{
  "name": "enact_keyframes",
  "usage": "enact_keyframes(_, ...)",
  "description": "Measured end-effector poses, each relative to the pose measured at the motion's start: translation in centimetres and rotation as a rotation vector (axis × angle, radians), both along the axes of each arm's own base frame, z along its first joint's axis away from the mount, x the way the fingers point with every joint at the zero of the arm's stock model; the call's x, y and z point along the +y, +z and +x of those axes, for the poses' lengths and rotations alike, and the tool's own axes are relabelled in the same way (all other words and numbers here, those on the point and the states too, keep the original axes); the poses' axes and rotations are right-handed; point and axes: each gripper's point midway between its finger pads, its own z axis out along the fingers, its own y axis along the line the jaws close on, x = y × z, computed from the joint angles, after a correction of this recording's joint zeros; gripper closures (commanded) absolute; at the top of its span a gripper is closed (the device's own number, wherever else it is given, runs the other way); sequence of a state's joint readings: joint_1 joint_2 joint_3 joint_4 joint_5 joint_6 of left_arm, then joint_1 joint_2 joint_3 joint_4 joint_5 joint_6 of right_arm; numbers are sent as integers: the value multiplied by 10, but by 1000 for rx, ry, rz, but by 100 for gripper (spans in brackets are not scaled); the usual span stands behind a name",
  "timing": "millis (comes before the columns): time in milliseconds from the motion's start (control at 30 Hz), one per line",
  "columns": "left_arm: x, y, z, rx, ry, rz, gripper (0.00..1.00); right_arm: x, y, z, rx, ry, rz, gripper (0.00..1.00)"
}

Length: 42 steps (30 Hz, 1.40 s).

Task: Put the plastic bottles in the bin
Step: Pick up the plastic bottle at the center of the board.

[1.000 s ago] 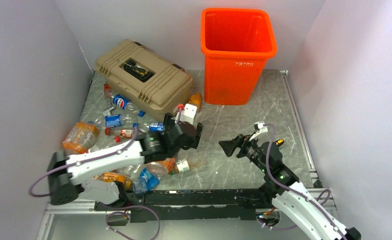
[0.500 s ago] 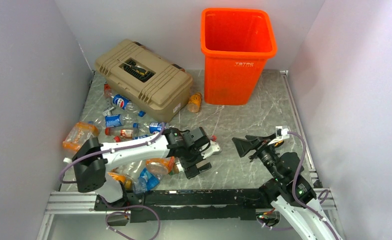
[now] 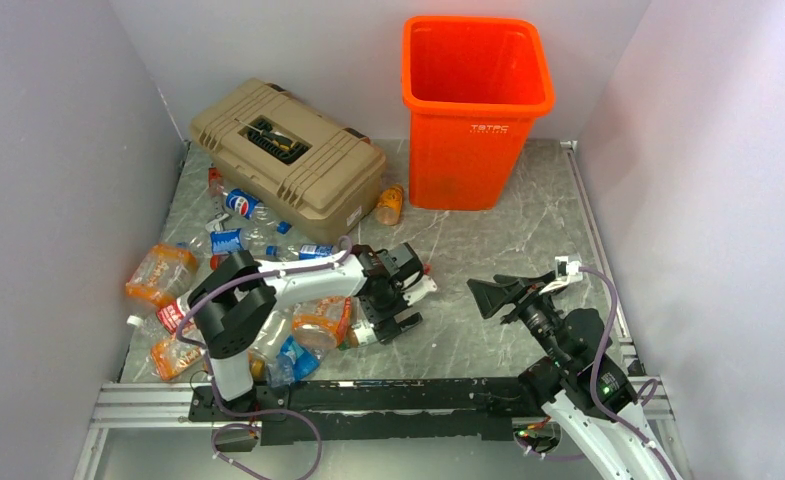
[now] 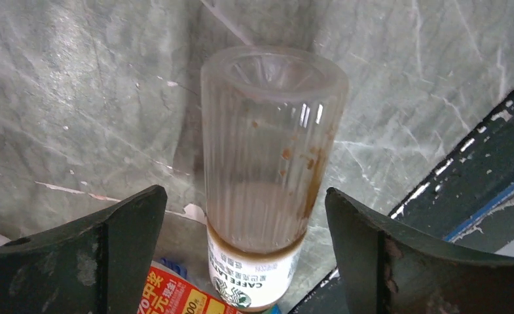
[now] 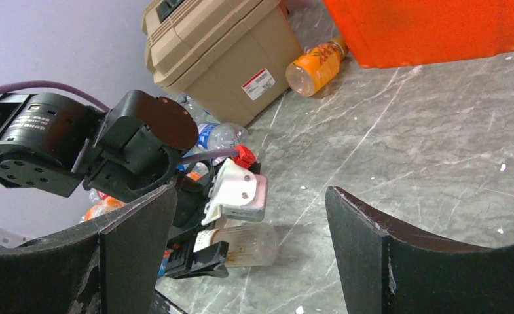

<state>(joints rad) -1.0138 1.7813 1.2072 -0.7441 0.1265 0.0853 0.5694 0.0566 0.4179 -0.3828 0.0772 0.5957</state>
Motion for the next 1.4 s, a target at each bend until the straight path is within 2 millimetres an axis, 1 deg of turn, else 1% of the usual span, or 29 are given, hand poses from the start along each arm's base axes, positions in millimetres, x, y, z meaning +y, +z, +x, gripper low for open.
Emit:
enact_keyframes(67,-1,-3,4,-3,7,-1,15,0,-1,0,1,0,-1,12)
enact_keyframes(100,-2,-4,6,-8,10,-2,18,0,-1,0,2,0,-1,12)
enact_keyframes(267,-3,-9,12,-35,21,6,23,0,-2,0,6,0,-1,12)
enact_keyframes(300,-3,-10,12,-34,25,8,27,0,-2,0,6,0,-1,12)
enact_keyframes(400,-3,-13,9,-20,29,13,46,0,-2,1,6,0,0,12)
enact_keyframes(467,-4,-15,7,-8,26,15,49,1,-2,0,6,0,0,12)
enact_keyframes(533,-8,-11,6,-6,25,7,52,1,-2,1,7,0,0,12)
enact_keyframes(633,-14,-1,9,-18,38,-15,61,2,-3,1,16,7,-8,12)
enact_keyframes(700,-21,26,18,-77,65,-76,62,5,-1,2,26,15,-19,12)
enact_keyframes(733,-25,43,23,-108,83,-118,63,6,1,3,29,20,-24,12)
enact_keyframes(767,-29,64,31,-152,105,-173,64,8,3,3,28,29,-28,12)
enact_keyframes(800,-33,91,41,-209,134,-252,64,10,7,4,25,40,-30,12)
enact_keyframes(833,-34,124,51,-269,173,-352,64,13,11,4,20,55,-31,12)
enact_keyframes(867,-31,161,62,-333,218,-464,64,17,15,5,14,72,-31,12)
enact_keyframes(900,-26,194,72,-391,260,-563,64,22,18,5,9,93,-29,12)
enact_keyframes(933,-15,235,84,-466,317,-705,64,27,19,6,7,115,-28,12)
enact_keyframes(967,1,271,91,-535,369,-826,65,32,20,7,8,140,-27,13)
enact_keyframes(1033,30,314,98,-620,446,-991,68,46,21,9,15,195,-20,12)
enact_keyframes(1067,43,332,99,-651,476,-1068,69,52,21,10,19,220,-14,12)
enact_keyframes(1100,52,347,97,-666,491,-1148,70,60,22,12,18,253,-3,11)
enact_keyframes(1167,56,363,95,-644,500,-1267,71,76,23,14,19,319,16,9)
enact_keyframes(1233,55,362,97,-579,516,-1350,71,90,27,14,9,380,35,7)
enact_keyframes(1267,53,358,99,-534,531,-1383,71,96,29,13,0,406,43,6)
enact_keyframes(1367,46,336,106,-368,597,-1445,72,119,35,6,-30,497,53,6)
enact_keyframes(1400,45,332,107,-327,614,-1461,71,125,37,4,-37,518,52,6)
